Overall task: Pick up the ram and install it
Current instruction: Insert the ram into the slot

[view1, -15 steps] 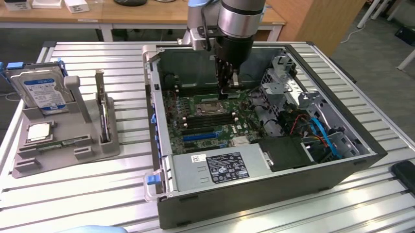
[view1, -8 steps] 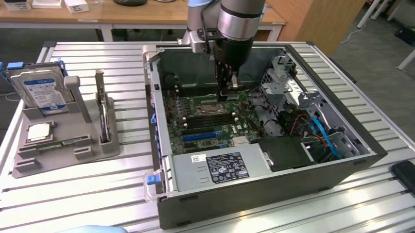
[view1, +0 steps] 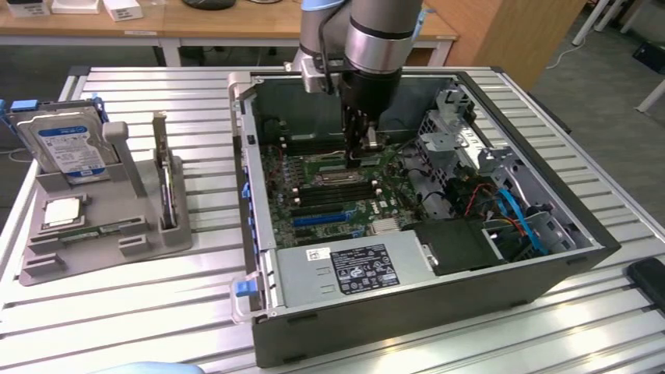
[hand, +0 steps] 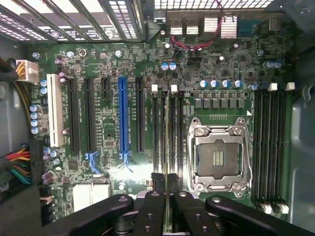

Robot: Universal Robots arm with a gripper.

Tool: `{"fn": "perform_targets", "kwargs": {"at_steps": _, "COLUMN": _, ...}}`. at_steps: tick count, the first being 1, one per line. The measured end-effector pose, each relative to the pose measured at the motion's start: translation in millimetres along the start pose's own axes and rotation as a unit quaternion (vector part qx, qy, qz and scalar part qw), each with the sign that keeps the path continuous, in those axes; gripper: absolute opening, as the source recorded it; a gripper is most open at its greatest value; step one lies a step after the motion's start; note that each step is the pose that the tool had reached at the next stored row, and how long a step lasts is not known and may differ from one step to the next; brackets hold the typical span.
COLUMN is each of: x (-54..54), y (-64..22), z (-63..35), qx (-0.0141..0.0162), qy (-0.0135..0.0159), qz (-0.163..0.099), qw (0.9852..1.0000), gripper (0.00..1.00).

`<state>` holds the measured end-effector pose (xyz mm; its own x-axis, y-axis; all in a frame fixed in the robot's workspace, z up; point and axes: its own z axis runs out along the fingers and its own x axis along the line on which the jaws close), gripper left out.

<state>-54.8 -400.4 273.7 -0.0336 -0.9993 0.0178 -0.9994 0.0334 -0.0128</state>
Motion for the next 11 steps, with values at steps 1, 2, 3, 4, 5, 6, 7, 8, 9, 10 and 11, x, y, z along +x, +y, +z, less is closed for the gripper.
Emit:
{"fn": "perform_targets", "kwargs": {"at_steps": 1, "x": -0.1, "y": 0.3, "z": 1.5, "qx": -0.0001, "qy": 0.0002, "qz": 0.000, "qw": 1.0000, "gripper": 0.13}}
{"fn": "perform_targets", "kwargs": {"at_steps": 2, "x": -0.1, "y": 0.6, "z": 2.9, "qx": -0.0001, "qy": 0.0005, "qz": 0.000, "qw": 1.0000, "gripper": 0.13}}
{"fn": "perform_targets", "kwargs": {"at_steps": 3, "x": -0.2, "y": 0.8, "z": 4.2, "qx": -0.0001, "qy": 0.0007, "qz": 0.000, "qw": 1.0000, "gripper": 0.13}}
{"fn": "perform_targets", "kwargs": {"at_steps": 4, "x": -0.2, "y": 1.1, "z": 5.2, "qx": -0.0002, "qy": 0.0009, "qz": 0.000, "qw": 1.0000, "gripper": 0.13}}
{"fn": "perform_targets", "kwargs": {"at_steps": 5, "x": -0.2, "y": 1.4, "z": 6.2, "qx": -0.0001, "qy": 0.0009, "qz": 0.000, "qw": 1.0000, "gripper": 0.13}}
{"fn": "perform_targets", "kwargs": {"at_steps": 6, "x": -0.2, "y": 1.5, "z": 7.0, "qx": -0.0001, "qy": 0.0009, "qz": 0.000, "qw": 1.0000, "gripper": 0.13}}
{"fn": "perform_targets", "kwargs": {"at_steps": 7, "x": -0.2, "y": 1.8, "z": 7.8, "qx": -0.0001, "qy": 0.0009, "qz": 0.000, "qw": 1.0000, "gripper": 0.13}}
{"fn": "perform_targets", "kwargs": {"at_steps": 8, "x": -0.3, "y": 2.0, "z": 8.6, "qx": -0.0001, "qy": 0.0009, "qz": 0.000, "qw": 1.0000, "gripper": 0.13}}
{"fn": "perform_targets", "kwargs": {"at_steps": 9, "x": -0.3, "y": 2.0, "z": 9.3, "qx": -0.0001, "qy": 0.0009, "qz": 0.000, "qw": 1.0000, "gripper": 0.13}}
{"fn": "perform_targets", "kwargs": {"at_steps": 10, "x": -0.3, "y": 2.0, "z": 9.8, "qx": -0.0001, "qy": 0.0009, "qz": 0.000, "qw": 1.0000, "gripper": 0.13}}
{"fn": "perform_targets", "kwargs": {"at_steps": 11, "x": -0.3, "y": 2.1, "z": 10.2, "qx": -0.0001, "qy": 0.0009, "qz": 0.000, "qw": 1.0000, "gripper": 0.13}}
